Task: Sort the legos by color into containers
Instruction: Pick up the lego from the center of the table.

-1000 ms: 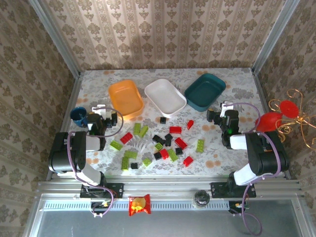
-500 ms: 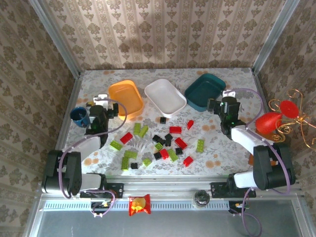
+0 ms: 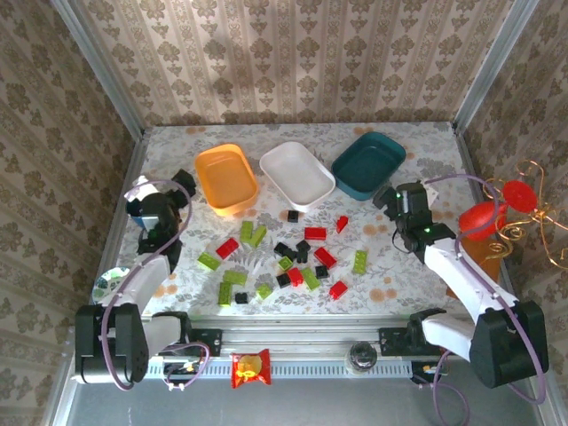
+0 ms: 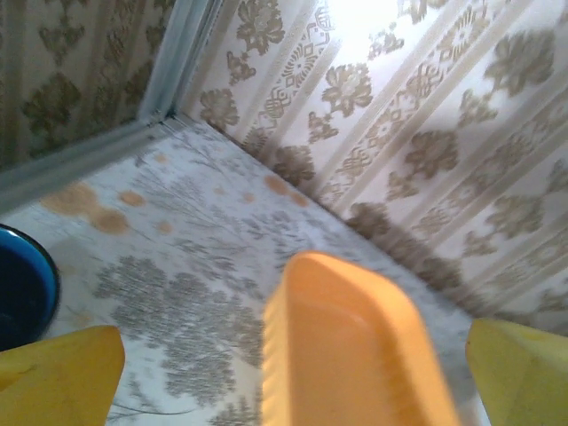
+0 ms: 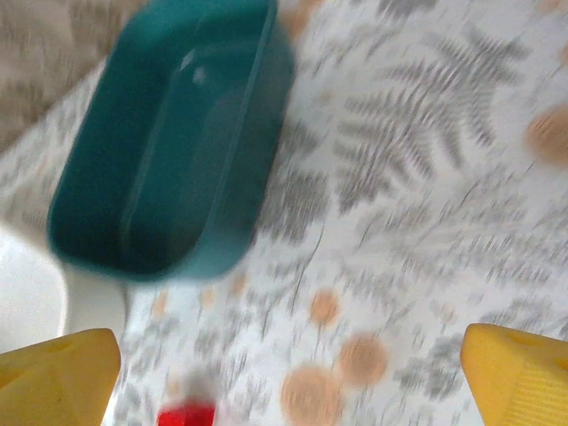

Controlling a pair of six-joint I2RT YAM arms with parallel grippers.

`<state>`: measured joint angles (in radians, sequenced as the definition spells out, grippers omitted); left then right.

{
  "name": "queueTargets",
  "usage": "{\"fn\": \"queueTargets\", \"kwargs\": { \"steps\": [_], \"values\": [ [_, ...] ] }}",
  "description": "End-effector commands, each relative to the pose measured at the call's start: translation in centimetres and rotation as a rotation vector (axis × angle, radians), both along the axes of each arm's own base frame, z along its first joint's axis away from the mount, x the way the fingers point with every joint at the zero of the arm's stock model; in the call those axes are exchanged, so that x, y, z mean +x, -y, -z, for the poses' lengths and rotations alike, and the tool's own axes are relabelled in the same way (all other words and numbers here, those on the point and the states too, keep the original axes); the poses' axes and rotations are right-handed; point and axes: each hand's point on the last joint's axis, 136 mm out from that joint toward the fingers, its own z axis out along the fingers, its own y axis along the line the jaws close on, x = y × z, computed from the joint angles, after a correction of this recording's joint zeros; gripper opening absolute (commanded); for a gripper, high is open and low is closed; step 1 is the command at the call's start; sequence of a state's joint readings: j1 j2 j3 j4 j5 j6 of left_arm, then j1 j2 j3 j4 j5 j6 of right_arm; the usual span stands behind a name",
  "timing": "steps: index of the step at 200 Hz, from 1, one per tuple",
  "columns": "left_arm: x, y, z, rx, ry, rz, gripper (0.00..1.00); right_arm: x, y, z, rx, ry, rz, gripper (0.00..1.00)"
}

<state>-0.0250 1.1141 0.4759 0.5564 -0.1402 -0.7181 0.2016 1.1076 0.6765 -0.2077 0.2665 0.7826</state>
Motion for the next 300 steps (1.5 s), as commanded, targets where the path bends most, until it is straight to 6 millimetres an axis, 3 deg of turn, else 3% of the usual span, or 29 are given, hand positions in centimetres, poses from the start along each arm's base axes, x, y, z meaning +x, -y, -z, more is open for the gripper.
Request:
{"fn": "queueTargets", "kwargs": {
  "steps": [1,25,62,99,162,208,246,279,300],
  "values": [
    [0.6,1.8,-0.5,-0.346,0.059,0.165,1.00,-2.7,-4.1,1.0,0.074,-0.124,-0.146,1.00],
    [1.8,2.7,0.2,-0.524,0.050,0.269,1.00,-3.7,-8.2,3.1,0.145,-0.187,-0.273,0.97],
    [3.1,4.3,1.9,-0.595,0.010,0.387,1.00,-2.1,-12.4,4.5,0.166,-0.201,-0.315,0.84],
    [2.6,4.5,2.1,-0.574,0.001,0.393,1.00,-0.3,-13.9,6.7,0.168,-0.261,-0.269,0.75],
    [0.3,5.2,-1.3,-0.377,-0.039,0.370,1.00,1.9,-13.9,8.5,0.133,-0.325,-0.205,0.62],
    [-4.1,4.7,-6.8,0.010,-0.018,0.227,1.00,2.5,-13.6,10.3,0.095,-0.396,-0.169,0.57],
    [-6.9,4.7,-10.5,0.137,0.151,0.165,1.00,2.3,-13.4,10.2,0.088,-0.409,-0.174,0.62],
    [-8.0,4.4,-11.4,0.251,0.094,0.104,1.00,2.5,-12.2,10.8,0.039,-0.436,-0.138,0.58],
    [-8.0,4.8,-11.3,0.288,0.070,0.105,1.00,3.2,-12.1,11.3,0.014,-0.439,-0.149,0.50]
  ]
}}
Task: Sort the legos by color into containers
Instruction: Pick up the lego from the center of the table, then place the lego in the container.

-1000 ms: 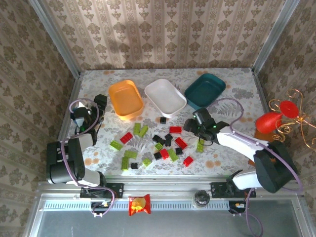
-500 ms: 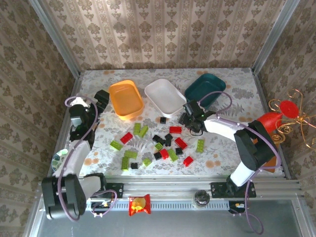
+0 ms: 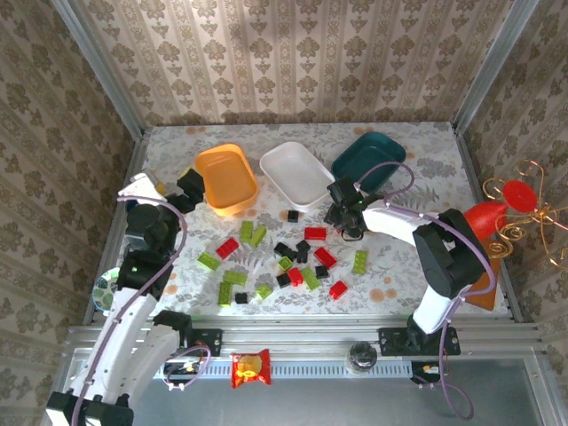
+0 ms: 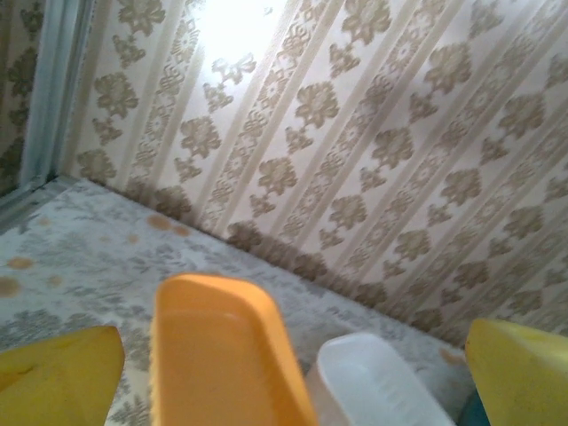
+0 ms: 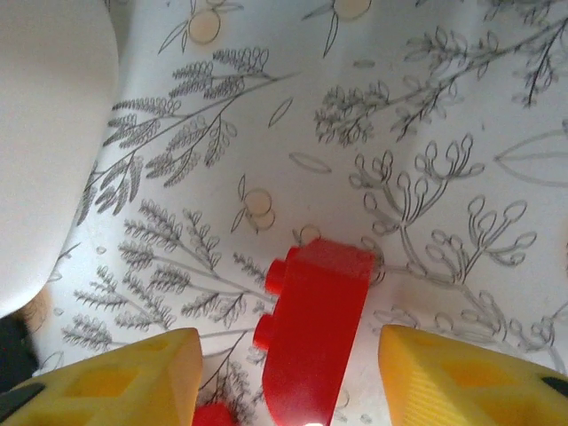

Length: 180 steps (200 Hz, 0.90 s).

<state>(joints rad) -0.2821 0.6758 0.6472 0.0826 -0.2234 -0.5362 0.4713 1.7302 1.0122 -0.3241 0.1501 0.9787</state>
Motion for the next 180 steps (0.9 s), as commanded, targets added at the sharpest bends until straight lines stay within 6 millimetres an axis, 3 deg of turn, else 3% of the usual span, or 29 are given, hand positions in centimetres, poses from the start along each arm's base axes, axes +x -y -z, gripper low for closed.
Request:
{"fn": "queueTargets", "kwargs": {
  "steps": [1,31,51,84,105,123,148,180],
  "values": [
    [-0.3,-1.4,-0.1,0.118,-0.042,-0.098,1.00,0.4,1.2,0.8,-0.073,-0.024,0.016,0.50],
    [-0.9,-1.8,-0.4,0.192,-0.069,-0.151,1.00,1.1,1.1,0.8,-0.092,-0.012,-0.021,0.37],
    [-1.4,-1.8,-1.4,0.223,-0.063,-0.158,1.00,1.4,0.8,-0.3,-0.073,0.029,-0.057,0.24],
    [-2.8,2.6,-4.5,0.260,0.124,0.112,1.00,2.2,0.6,-5.1,-0.030,0.174,-0.100,0.16],
    [-3.7,1.6,-5.2,0.171,0.155,0.076,1.00,2.9,2.4,-8.5,-0.049,0.262,-0.065,0.15],
    [-3.9,0.6,-5.3,0.118,0.122,0.034,1.00,4.1,4.7,-10.2,-0.049,0.302,-0.001,0.15],
    [-4.4,-0.3,-5.4,0.040,0.074,0.014,1.00,6.9,7.5,-10.8,-0.037,0.300,0.069,0.14],
    [-5.3,0.1,-6.5,-0.058,0.138,0.080,1.00,11.1,8.7,-10.1,-0.037,0.264,0.076,0.16]
  ]
}}
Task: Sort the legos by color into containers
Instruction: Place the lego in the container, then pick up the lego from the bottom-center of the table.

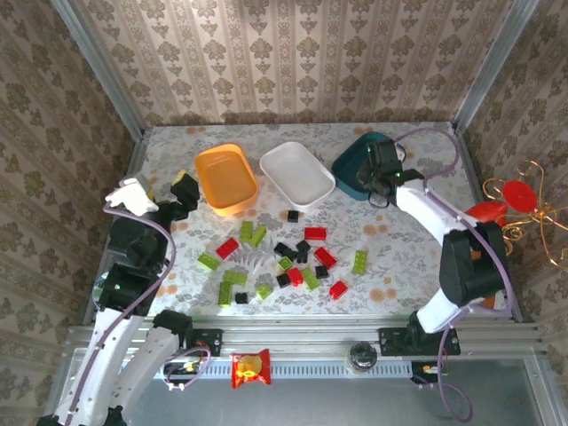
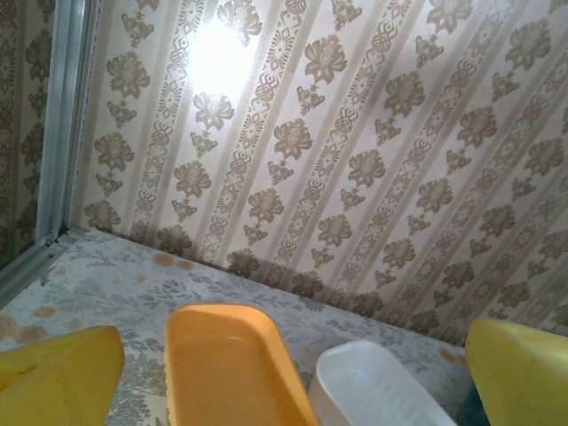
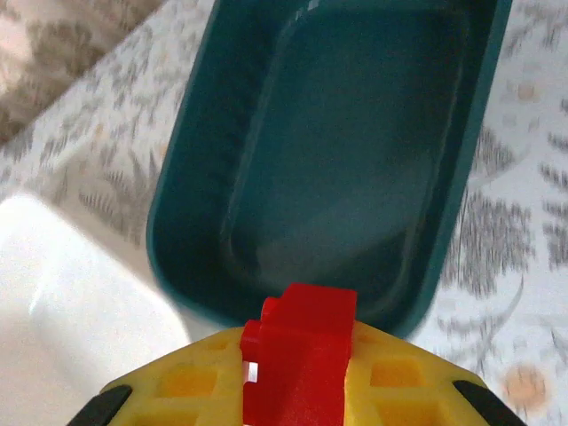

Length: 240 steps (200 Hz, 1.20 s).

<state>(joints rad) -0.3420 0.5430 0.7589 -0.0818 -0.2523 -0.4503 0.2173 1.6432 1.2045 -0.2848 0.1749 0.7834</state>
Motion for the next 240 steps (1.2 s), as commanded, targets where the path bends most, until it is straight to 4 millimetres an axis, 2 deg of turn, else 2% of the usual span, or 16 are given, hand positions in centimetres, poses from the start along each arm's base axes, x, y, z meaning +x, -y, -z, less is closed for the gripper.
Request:
{"fn": "queueTargets", "kwargs": {
  "steps": [1,14,31,38,55,75,86,110,121,127,155,177,208,227,240],
  "values": [
    [-1.2,0.2,-1.6,-0.123,0.053,0.059,1.00,2.2,0.1,1.2,-0.013,-0.051,-0.029,0.16],
    [-1.7,0.1,-1.7,-0.138,0.063,0.079,1.00,3.3,0.1,1.9,-0.009,-0.081,-0.039,0.24],
    [-1.6,0.3,-1.7,-0.127,0.055,0.101,1.00,4.1,0.3,2.2,-0.004,-0.101,-0.036,0.51],
    [-1.5,0.7,-1.9,-0.118,0.047,0.124,1.00,4.1,0.3,1.8,-0.002,-0.094,-0.034,0.58],
    [-0.9,1.6,-1.7,-0.117,0.023,0.176,1.00,4.0,0.3,0.5,0.003,-0.060,-0.042,0.66],
    [0.0,1.2,-0.4,-0.166,-0.029,0.147,1.00,2.6,0.1,-0.7,0.020,-0.044,-0.050,0.69],
    [0.4,1.0,0.4,-0.178,-0.050,0.134,1.00,1.3,-0.2,-1.0,0.034,-0.049,-0.057,0.69],
    [1.1,1.8,2.3,-0.117,-0.143,0.178,1.00,-3.3,-1.5,0.4,0.044,-0.108,-0.088,0.71],
    [1.5,2.2,3.6,-0.087,-0.212,0.192,1.00,-6.0,-1.9,1.8,0.031,-0.153,-0.096,0.74],
    [1.7,2.4,4.4,-0.078,-0.244,0.202,1.00,-7.5,-2.1,2.7,0.025,-0.188,-0.100,0.81],
    [1.9,3.0,8.5,-0.094,-0.360,0.218,1.00,-14.7,-2.6,7.0,0.005,-0.345,-0.114,0.83],
    [1.8,3.1,12.2,-0.112,-0.447,0.200,1.00,-19.1,-1.8,8.1,-0.013,-0.413,-0.104,0.82],
    [1.4,3.6,16.9,-0.141,-0.570,0.205,0.98,-21.8,-1.5,9.0,-0.034,-0.466,-0.126,0.79],
    [1.2,4.0,18.3,-0.121,-0.609,0.216,0.97,-22.2,-1.8,9.8,-0.056,-0.499,-0.155,0.77],
    [1.1,4.3,18.5,-0.097,-0.614,0.228,0.96,-21.7,-3.0,10.1,-0.052,-0.491,-0.209,0.76]
  ]
}}
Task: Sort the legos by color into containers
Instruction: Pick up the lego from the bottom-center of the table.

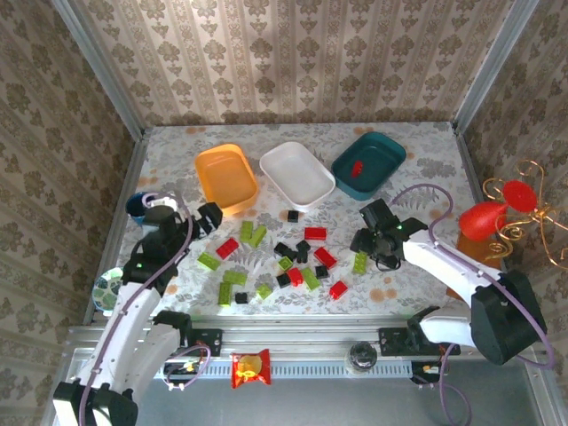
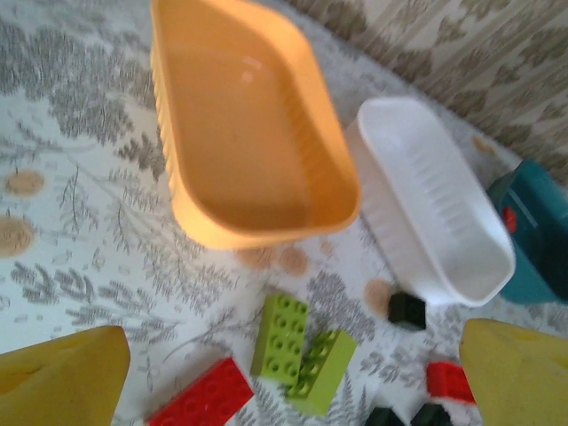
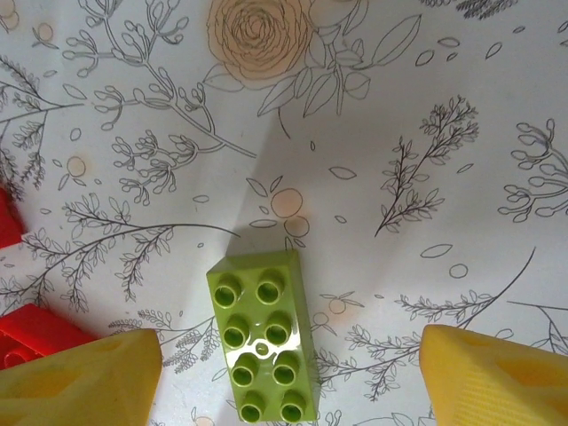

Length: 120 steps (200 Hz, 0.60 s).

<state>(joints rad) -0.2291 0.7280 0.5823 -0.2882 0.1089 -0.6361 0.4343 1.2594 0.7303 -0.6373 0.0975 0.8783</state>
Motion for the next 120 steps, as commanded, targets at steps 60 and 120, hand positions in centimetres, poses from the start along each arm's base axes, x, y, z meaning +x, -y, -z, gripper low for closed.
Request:
{"fn": "queueTargets", "kwargs": {
  "steps": [60,120],
  "values": [
    [-1.2,0.2,1.1,0.048,-0.038,0.034,0.95,-1.2,-1.9,4.1,-0.086,-0.135,-0.119,0.61],
    [-1.8,0.2,1.3,0.054,-0.052,0.045,0.94,0.5,-3.1,2.7,-0.075,-0.054,-0.207,0.29]
  ]
}}
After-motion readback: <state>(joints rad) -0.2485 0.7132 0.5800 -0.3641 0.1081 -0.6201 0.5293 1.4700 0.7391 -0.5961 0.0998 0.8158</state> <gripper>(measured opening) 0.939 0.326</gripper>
